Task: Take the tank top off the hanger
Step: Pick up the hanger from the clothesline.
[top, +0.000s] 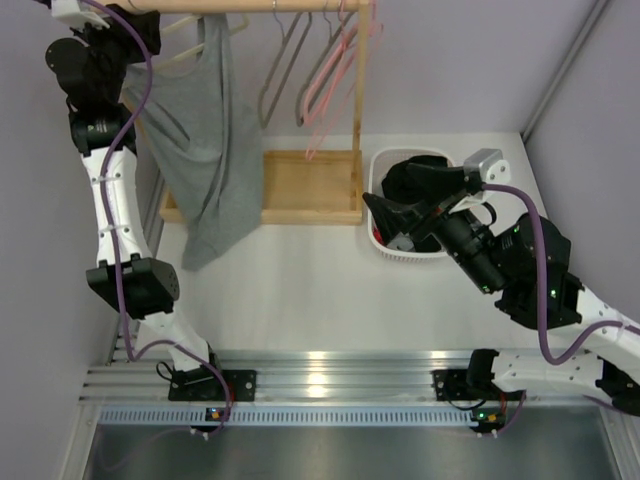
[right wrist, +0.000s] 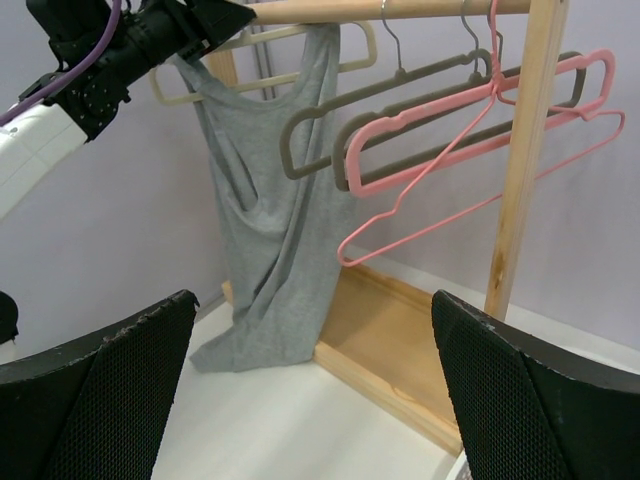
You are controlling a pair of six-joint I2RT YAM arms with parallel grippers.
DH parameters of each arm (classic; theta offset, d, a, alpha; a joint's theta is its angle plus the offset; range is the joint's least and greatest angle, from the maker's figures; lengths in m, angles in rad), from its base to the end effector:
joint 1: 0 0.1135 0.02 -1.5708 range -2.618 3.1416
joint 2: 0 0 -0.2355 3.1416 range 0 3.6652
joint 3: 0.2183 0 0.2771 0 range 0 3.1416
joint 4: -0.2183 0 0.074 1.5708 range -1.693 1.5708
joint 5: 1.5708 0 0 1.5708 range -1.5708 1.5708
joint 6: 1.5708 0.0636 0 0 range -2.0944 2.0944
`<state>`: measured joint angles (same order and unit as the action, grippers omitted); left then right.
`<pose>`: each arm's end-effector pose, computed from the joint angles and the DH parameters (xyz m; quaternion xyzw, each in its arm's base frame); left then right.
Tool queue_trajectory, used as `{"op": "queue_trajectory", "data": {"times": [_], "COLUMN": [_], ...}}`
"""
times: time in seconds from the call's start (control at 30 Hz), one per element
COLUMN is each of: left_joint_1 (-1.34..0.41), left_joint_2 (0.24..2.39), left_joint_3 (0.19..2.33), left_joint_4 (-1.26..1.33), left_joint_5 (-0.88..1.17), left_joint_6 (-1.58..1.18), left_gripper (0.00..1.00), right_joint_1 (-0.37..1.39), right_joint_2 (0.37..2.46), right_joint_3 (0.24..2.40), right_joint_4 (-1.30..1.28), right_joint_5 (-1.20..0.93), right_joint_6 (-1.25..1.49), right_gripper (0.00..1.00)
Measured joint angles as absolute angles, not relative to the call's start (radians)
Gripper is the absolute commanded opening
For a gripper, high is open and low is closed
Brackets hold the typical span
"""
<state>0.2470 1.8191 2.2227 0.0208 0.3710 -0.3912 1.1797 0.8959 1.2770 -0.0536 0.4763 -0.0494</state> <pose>0.4173 0.0814 0.5581 -0.0201 0.5547 -0.1593 0.8164 0.1128 0.1971 0.4957 -0.1696 0.5730 0.3070 0.7407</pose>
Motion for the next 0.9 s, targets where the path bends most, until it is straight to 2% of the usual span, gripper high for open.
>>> {"op": "queue_trajectory", "data": {"times": [0.27,0.53,0.9], "left_joint_1": [0.245,0.246,0.246], "left_joint_2": [1.792,1.556,1.296], "left_joint_3": [2.196,1.893,1.708], "left_joint_4": [-0.027,-0.095,-0.25], "left_joint_5": [0.334,0.299,0.302], "left_joint_6": [-0.435,-0.452,-0.501], "left_gripper": [0.0,0.0,0.0], "right_joint_1": [1.18,1.18,1.18], "right_joint_2": [0.883,0.883,0.873], "right_joint_3": [1.277,1.277,1.259], "right_joint_4": [-0.053,-0.053,-0.052], "right_joint_5": [0.467,0.444,0.39], "right_joint_6": [-0.034,-0.015,0.038], "right_gripper": [0.99,0.99,0.99]}}
